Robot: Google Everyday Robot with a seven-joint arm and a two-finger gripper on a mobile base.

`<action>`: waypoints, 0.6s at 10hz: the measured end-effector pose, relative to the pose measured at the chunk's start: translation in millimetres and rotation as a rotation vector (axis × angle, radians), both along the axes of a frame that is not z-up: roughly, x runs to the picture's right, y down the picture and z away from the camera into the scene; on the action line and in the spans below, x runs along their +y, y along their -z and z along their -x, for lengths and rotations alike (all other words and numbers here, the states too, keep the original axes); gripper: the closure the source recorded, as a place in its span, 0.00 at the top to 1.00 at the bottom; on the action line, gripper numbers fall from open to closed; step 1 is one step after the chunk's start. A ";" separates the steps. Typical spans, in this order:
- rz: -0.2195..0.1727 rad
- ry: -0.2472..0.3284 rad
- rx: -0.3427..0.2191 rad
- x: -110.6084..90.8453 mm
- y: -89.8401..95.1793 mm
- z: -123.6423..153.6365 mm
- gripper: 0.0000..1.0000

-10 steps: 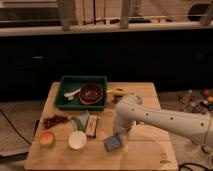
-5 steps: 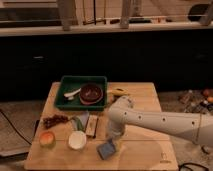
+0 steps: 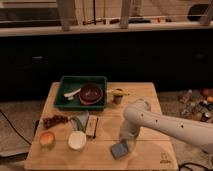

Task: Wipe table surface with sponge

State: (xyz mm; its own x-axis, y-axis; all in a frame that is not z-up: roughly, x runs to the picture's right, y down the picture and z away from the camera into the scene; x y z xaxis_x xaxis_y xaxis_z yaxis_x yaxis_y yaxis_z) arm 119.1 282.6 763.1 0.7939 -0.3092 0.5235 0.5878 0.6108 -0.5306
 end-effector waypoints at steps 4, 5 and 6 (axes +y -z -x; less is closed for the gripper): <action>-0.010 -0.010 0.002 -16.9 -9.6 10.0 0.00; -0.012 -0.011 -0.007 -19.7 -11.5 23.0 0.00; -0.015 -0.012 -0.018 -23.1 -13.9 33.6 0.00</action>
State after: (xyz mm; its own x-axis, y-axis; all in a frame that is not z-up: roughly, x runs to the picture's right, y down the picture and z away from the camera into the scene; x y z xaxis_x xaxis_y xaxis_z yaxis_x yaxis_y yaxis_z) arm 85.6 259.6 777.0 0.7879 -0.3078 0.5333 0.5900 0.6252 -0.5109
